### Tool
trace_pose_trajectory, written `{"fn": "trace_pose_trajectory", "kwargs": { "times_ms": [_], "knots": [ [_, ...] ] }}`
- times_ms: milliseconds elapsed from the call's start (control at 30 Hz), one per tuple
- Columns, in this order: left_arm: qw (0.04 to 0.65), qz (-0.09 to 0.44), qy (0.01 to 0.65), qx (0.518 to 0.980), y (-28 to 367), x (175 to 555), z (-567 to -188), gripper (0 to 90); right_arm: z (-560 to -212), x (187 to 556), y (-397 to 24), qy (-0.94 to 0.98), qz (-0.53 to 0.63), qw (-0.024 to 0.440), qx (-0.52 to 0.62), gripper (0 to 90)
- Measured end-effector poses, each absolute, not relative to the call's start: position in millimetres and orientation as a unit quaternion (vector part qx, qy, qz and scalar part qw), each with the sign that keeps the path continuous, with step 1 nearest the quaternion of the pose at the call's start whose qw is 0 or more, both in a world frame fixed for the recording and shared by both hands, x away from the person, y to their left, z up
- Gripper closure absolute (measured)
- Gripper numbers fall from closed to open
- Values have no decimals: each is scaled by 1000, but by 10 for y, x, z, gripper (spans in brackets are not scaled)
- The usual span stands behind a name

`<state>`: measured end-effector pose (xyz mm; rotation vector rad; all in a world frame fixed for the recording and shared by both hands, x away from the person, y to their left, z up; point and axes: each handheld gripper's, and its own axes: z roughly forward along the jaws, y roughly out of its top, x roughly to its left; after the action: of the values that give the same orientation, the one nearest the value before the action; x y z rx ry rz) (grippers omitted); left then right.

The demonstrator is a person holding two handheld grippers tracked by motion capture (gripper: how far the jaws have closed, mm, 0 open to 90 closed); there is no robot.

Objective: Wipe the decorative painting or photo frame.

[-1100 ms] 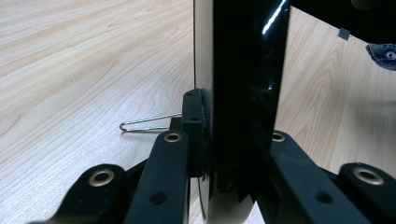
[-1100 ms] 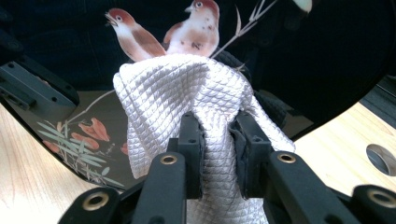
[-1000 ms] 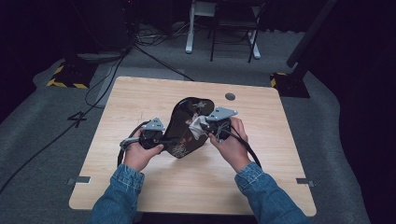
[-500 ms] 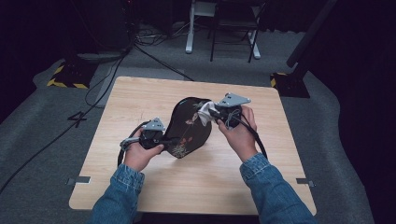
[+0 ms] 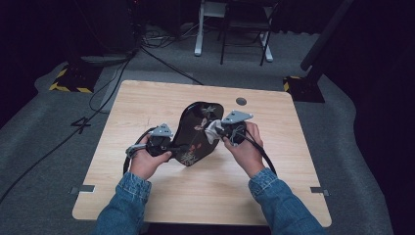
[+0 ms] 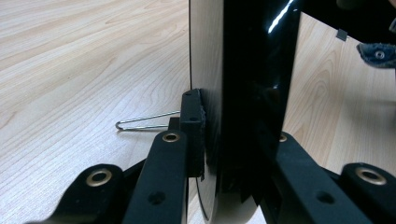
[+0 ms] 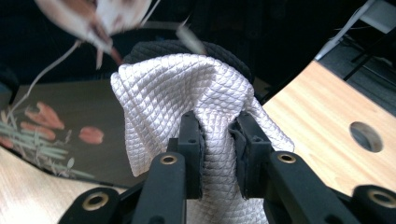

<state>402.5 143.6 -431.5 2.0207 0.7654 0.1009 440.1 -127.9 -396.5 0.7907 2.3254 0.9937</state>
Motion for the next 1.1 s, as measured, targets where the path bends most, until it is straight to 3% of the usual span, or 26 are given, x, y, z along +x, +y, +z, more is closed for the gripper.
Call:
{"fn": "trace_pose_trajectory", "kwargs": {
  "times_ms": [167, 500, 1100],
  "knots": [
    [465, 44, 316, 826, 1445, 4024, -4315, 796, -4002, 4364, -1222, 860, 354, 233, 283, 753],
    [460, 47, 315, 829, 1435, 4017, -4311, 798, -3663, 4190, -982, 855, 388, 251, 235, 752],
    [465, 35, 321, 824, 1440, 4018, -4321, 785, -4201, 4141, -953, 879, 342, 240, 227, 753]
  ]
}}
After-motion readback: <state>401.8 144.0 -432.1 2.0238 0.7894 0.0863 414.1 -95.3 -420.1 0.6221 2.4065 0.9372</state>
